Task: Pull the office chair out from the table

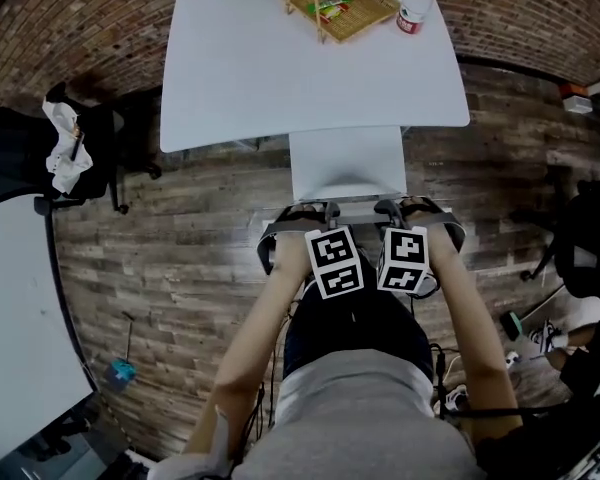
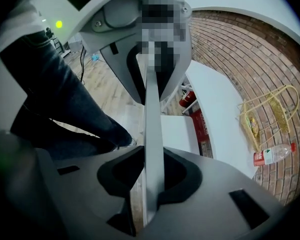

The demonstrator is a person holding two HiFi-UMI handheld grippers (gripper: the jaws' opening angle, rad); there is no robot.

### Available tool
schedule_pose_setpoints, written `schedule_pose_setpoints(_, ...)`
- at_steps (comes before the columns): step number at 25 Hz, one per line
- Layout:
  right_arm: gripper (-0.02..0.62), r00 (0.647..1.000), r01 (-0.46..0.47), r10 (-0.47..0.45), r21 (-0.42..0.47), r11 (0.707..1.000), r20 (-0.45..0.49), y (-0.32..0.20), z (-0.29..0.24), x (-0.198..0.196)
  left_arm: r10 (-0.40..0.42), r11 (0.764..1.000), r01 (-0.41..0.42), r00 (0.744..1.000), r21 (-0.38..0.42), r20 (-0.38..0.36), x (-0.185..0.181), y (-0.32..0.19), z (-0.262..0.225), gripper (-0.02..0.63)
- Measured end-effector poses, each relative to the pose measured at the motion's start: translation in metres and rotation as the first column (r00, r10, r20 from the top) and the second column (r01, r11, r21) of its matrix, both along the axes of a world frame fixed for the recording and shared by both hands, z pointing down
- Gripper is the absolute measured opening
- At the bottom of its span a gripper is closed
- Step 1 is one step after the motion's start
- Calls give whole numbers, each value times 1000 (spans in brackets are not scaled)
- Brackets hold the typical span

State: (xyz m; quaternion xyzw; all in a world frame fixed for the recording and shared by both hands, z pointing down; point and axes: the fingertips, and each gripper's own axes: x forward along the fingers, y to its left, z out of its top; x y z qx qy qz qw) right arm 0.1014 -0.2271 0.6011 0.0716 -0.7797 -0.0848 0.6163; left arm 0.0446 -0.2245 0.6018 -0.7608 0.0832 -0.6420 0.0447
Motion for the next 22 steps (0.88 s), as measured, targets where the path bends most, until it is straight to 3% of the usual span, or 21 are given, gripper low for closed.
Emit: schedule_pose_setpoints(22, 89, 1000, 1, 0, -38, 999, 27, 121, -1, -9, -60, 998, 60, 998, 9, 15, -9, 120, 0, 89)
